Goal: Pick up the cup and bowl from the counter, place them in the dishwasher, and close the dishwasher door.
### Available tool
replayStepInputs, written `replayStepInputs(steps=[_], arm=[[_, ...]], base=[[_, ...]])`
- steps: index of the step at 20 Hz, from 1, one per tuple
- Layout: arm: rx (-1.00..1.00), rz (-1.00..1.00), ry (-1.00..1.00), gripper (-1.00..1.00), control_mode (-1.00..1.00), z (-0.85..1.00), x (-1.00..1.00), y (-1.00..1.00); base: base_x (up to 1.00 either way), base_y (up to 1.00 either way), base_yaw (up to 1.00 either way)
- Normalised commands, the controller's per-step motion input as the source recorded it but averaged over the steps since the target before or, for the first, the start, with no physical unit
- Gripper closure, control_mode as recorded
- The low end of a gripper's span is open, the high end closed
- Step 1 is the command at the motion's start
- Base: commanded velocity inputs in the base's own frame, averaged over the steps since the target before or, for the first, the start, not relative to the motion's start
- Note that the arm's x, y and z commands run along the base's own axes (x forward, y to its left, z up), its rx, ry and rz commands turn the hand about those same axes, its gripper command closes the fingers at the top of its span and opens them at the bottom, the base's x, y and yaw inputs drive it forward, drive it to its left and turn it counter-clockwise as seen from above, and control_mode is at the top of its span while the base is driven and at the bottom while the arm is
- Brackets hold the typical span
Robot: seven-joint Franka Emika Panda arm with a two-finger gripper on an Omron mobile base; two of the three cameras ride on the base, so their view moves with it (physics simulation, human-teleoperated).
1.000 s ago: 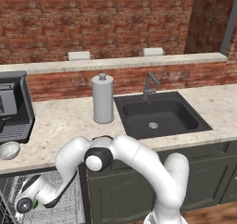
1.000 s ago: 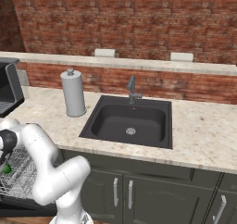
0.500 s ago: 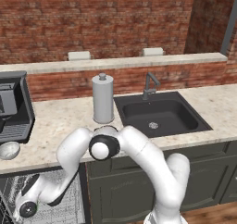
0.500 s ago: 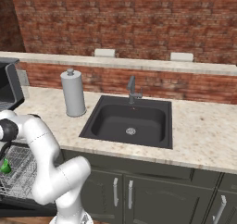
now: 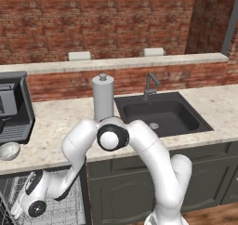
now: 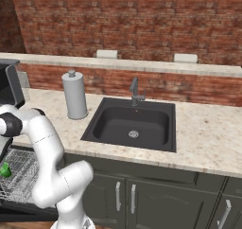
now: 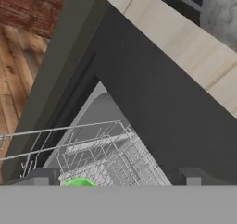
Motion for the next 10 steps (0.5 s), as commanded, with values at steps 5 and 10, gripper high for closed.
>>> replayStepInputs(steps=[5, 10], arm=[[0.13, 0.00, 0.00, -1.00, -1.00, 0.43, -0.06, -0.11], [0.01, 0.00, 0.02, -1.00, -1.00, 0.35, 0.00, -0.02]], base=[[0.00, 0.00, 0.00], [0.00, 0.00, 0.00]])
